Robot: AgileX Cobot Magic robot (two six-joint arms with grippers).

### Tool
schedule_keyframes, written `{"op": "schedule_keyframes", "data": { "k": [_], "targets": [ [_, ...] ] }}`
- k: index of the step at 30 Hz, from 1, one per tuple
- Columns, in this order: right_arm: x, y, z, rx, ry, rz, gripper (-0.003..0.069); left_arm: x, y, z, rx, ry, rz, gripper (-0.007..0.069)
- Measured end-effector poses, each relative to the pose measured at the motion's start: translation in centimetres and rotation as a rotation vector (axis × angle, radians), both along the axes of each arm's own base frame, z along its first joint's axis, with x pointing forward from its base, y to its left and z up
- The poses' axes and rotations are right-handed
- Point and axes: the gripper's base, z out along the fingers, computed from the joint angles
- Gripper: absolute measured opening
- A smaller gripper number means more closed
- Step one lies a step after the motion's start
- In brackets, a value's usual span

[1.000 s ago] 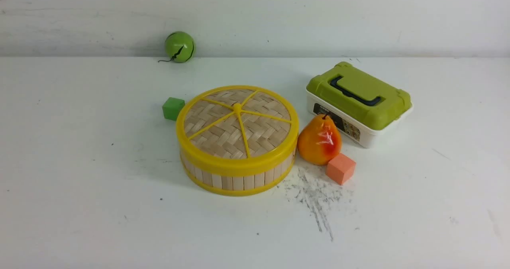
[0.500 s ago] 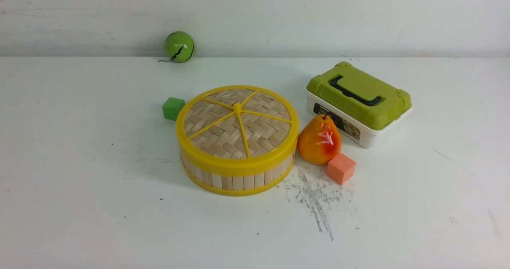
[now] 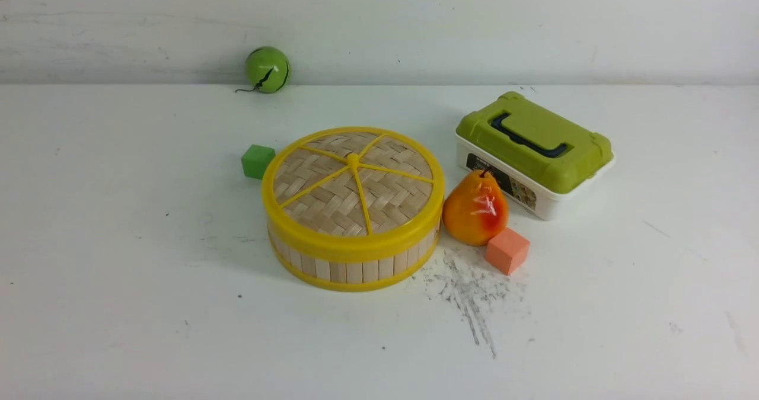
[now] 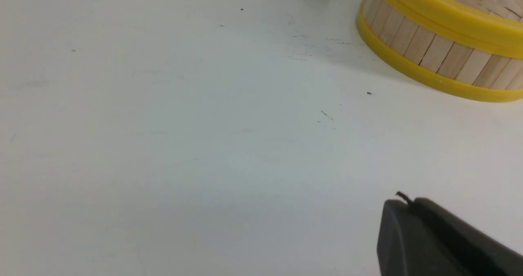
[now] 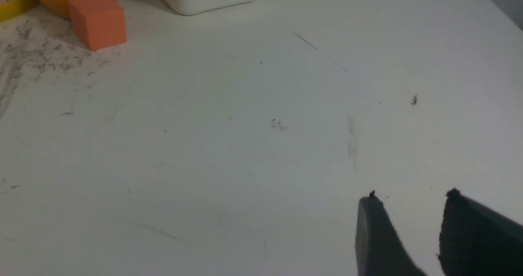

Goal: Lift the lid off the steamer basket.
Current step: Use the left arm to lift the lid of the steamer

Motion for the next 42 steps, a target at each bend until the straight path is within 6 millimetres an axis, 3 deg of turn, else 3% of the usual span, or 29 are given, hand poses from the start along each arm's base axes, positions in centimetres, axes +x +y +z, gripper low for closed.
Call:
{"op": "schedule_keyframes", "data": {
  "k": [10,19,24,29,32,37,39,42],
  "targets": [
    [0.0,0.0,0.0,0.0,0.0,0.0,0.024,0.3,0.0,1.2,-0.015,-0.139,0.006,0.0003],
    [0.0,0.0,0.0,0.0,0.0,0.0,0.024,-0.1,0.2,5.8,-0.053,-0.642,0.025,0.0009],
    [0.0,0.0,0.0,0.0,0.0,0.0,0.024,-0.7,0.3,7.1,-0.075,-0.797,0.031,0.0013],
    [0.0,0.0,0.0,0.0,0.0,0.0,0.024,-1.6,0.5,8.6,-0.28,-0.952,0.002,0.0017],
    [0.0,0.0,0.0,0.0,0.0,0.0,0.024,-2.3,0.4,11.4,-0.434,-0.933,-0.045,0.0017],
    [0.0,0.0,0.0,0.0,0.0,0.0,0.024,-2.2,0.3,16.8,-0.395,-0.723,-0.017,-0.0005],
    [0.0,0.0,0.0,0.0,0.0,0.0,0.024,-0.3,0.2,19.7,-0.361,-0.512,0.029,-0.0013],
    [0.0,0.0,0.0,0.0,0.0,0.0,0.024,3.3,0.0,22.0,-0.317,-0.268,0.079,-0.0013]
  ]
}}
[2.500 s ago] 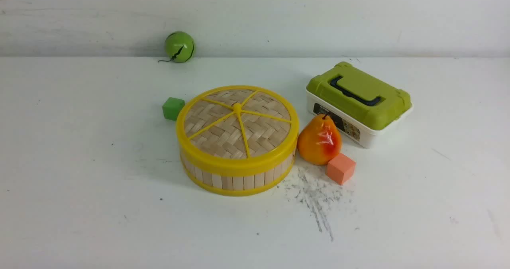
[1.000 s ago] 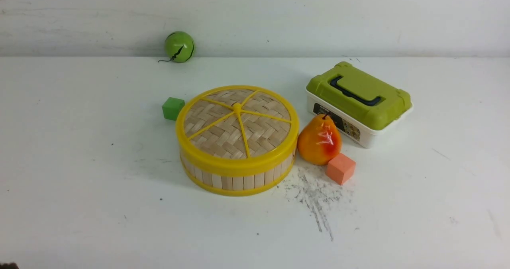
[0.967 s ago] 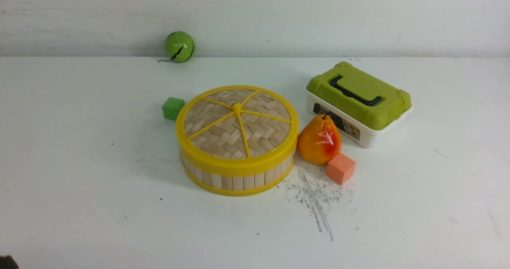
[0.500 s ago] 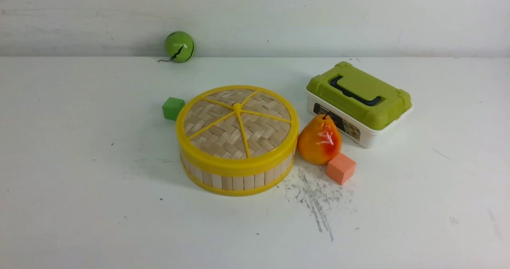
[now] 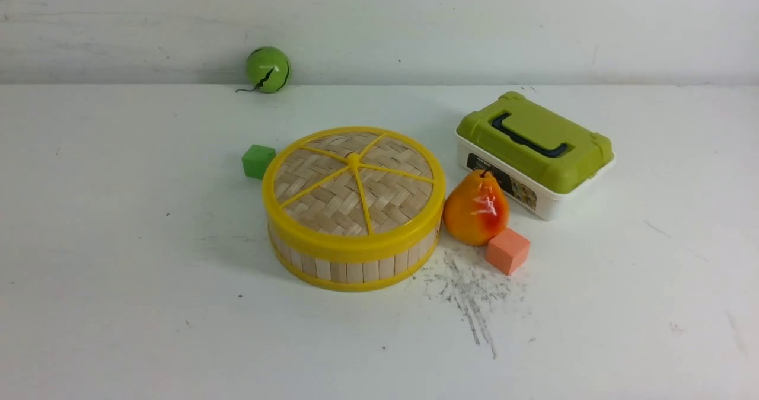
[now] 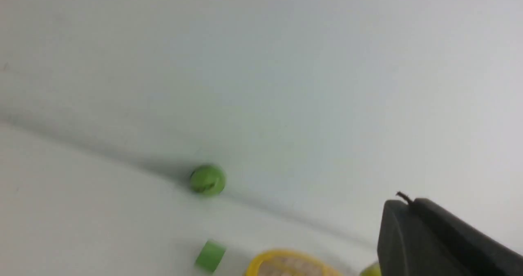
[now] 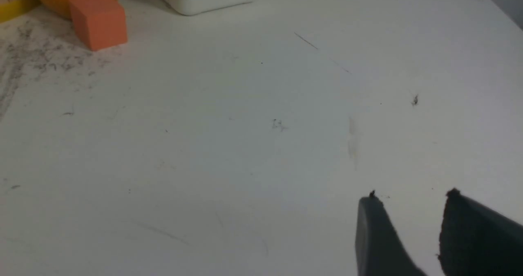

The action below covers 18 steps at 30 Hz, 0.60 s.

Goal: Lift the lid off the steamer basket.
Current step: Use the left arm to lift the lid of the steamer

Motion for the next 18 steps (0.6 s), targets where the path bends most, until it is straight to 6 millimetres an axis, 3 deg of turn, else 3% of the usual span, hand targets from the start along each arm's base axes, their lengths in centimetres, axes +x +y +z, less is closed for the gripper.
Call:
{"op": "schedule_keyframes", "data": {
  "k": [1,2,4,5,6,9,13,18],
  "targets": [
    [0.0,0.0,0.0,0.0,0.0,0.0,0.024,1.8,-0.2,0.2,0.012,0.08,0.004,-0.0013],
    [0.0,0.0,0.0,0.0,0.0,0.0,0.024,1.7,-0.1,0.4,0.013,0.079,0.005,-0.0013],
    [0.0,0.0,0.0,0.0,0.0,0.0,0.024,5.9,-0.6,0.1,0.033,0.233,0.009,-0.0013],
    [0.0,0.0,0.0,0.0,0.0,0.0,0.024,6.2,-0.6,0.1,0.033,0.243,0.008,-0.0013],
    [0.0,0.0,0.0,0.0,0.0,0.0,0.024,8.5,-0.9,-0.6,0.034,0.328,0.001,-0.0013],
    [0.0,0.0,0.0,0.0,0.0,0.0,0.024,11.8,-2.0,-1.9,0.06,0.476,-0.061,-0.0013],
    [0.0,0.0,0.0,0.0,0.0,0.0,0.024,16.0,-6.0,-3.0,0.169,0.633,-0.329,-0.0013],
    [0.0,0.0,0.0,0.0,0.0,0.0,0.024,20.2,-11.4,-3.7,0.171,0.711,-0.616,-0.0013]
  ]
}}
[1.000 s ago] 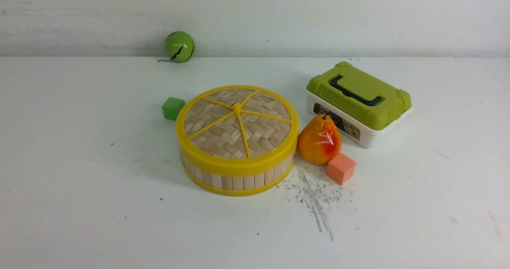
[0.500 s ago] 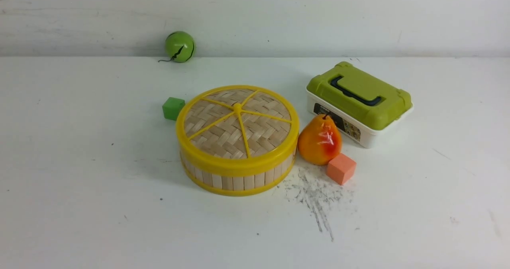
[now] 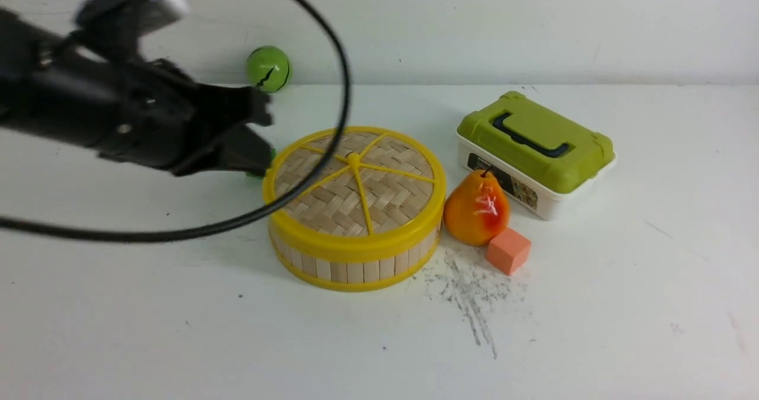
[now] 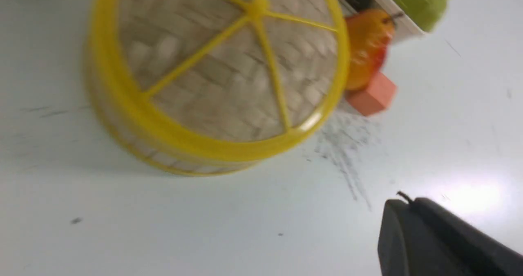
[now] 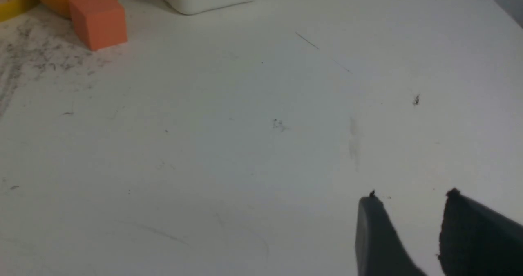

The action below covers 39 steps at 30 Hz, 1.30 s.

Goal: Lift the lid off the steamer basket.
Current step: Use the left arm to lift the lid of the steamer

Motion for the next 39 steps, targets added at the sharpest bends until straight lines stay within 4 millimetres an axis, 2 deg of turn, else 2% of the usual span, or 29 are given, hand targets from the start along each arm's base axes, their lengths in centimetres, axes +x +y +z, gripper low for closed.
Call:
{"op": "schedule_keyframes", "data": {
  "k": [3,6,8,12,14,16,17,19,20,21,23,26,32,39],
  "targets": [
    [0.0,0.0,0.0,0.0,0.0,0.0,0.024,2.7,-3.4,-0.7,0.039,0.075,-0.163,-0.0013],
    [0.0,0.0,0.0,0.0,0.0,0.0,0.024,4.7,-5.6,-0.6,0.119,0.11,-0.253,-0.0006],
    [0.0,0.0,0.0,0.0,0.0,0.0,0.024,5.9,-6.9,-1.1,0.185,0.148,-0.26,0.0],
    [0.0,0.0,0.0,0.0,0.0,0.0,0.024,8.4,-8.1,-1.5,0.35,0.103,-0.163,0.0019],
    [0.0,0.0,0.0,0.0,0.0,0.0,0.024,9.1,-8.2,-1.4,0.391,0.066,-0.131,0.0031],
    [0.0,0.0,0.0,0.0,0.0,0.0,0.024,10.7,-8.4,-1.6,0.452,0.006,-0.075,0.0079],
    [0.0,0.0,0.0,0.0,0.0,0.0,0.024,10.8,-8.4,-1.7,0.452,0.006,-0.074,0.0085],
    [0.0,0.0,0.0,0.0,0.0,0.0,0.024,11.9,-8.6,-2.6,0.492,-0.017,-0.057,0.0173],
    [0.0,0.0,0.0,0.0,0.0,0.0,0.024,12.0,-8.6,-2.6,0.494,-0.018,-0.055,0.0173],
    [0.0,0.0,0.0,0.0,0.0,0.0,0.024,12.6,-8.7,-3.5,0.51,-0.022,-0.053,0.0243],
    [0.0,0.0,0.0,0.0,0.0,0.0,0.024,13.4,-9.1,-4.7,0.518,-0.03,-0.054,0.0309],
    [0.0,0.0,0.0,0.0,0.0,0.0,0.024,14.4,-9.7,-6.1,0.507,-0.065,-0.054,0.0381],
    [0.0,0.0,0.0,0.0,0.0,0.0,0.024,15.4,-10.1,-7.1,0.523,-0.13,-0.052,0.0395],
    [0.0,0.0,0.0,0.0,0.0,0.0,0.024,15.5,-9.9,-7.4,0.56,-0.128,-0.054,0.0349]
  ]
}}
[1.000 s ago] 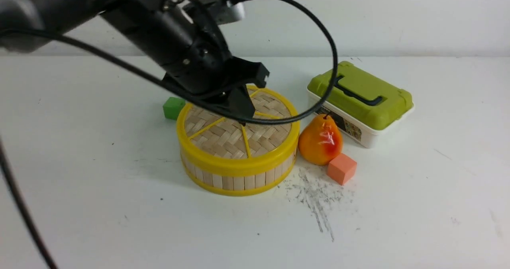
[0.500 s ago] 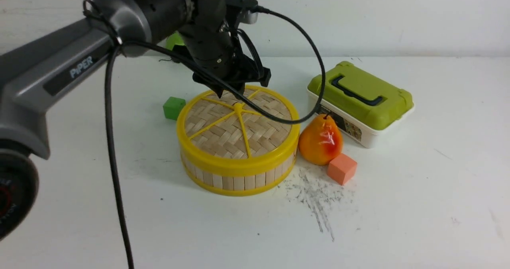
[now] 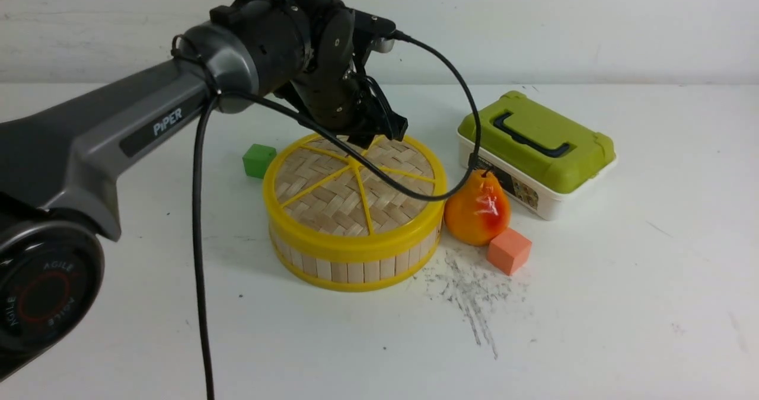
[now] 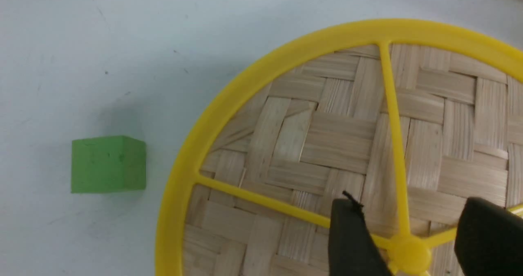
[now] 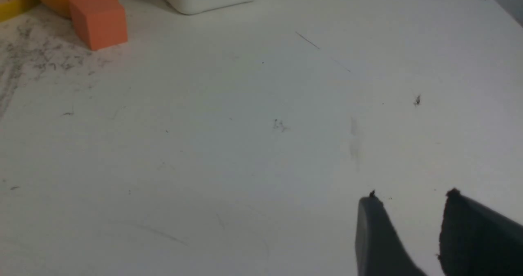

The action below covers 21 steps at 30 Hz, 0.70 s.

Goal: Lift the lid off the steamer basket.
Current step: Use the left arm to lift the lid of the steamer

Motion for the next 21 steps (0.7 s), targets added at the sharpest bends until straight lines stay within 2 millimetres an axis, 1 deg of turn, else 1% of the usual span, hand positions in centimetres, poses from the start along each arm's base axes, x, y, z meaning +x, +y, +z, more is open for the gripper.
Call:
{"op": "schedule_keyframes", "data": {
  "k": [5,11,14,17,18,21],
  "targets": [
    [0.0,0.0,0.0,0.0,0.0,0.0,0.024,-0.1,-0.2,-0.3,-0.019,0.026,0.003,0.0322],
    [0.0,0.0,0.0,0.0,0.0,0.0,0.024,0.2,-0.3,-1.6,-0.005,0.059,0.006,0.0313],
    [0.0,0.0,0.0,0.0,0.0,0.0,0.024,0.1,-0.3,-1.8,0.003,0.071,0.008,0.0244],
    [0.0,0.0,0.0,0.0,0.0,0.0,0.024,0.1,-0.3,-1.8,0.001,0.072,0.007,0.011],
    [0.0,0.0,0.0,0.0,0.0,0.0,0.024,0.1,-0.4,-1.8,0.002,0.071,0.007,0.0092],
    [0.0,0.0,0.0,0.0,0.0,0.0,0.024,0.1,-0.4,-1.7,-0.003,0.07,0.01,0.0104]
  ]
}}
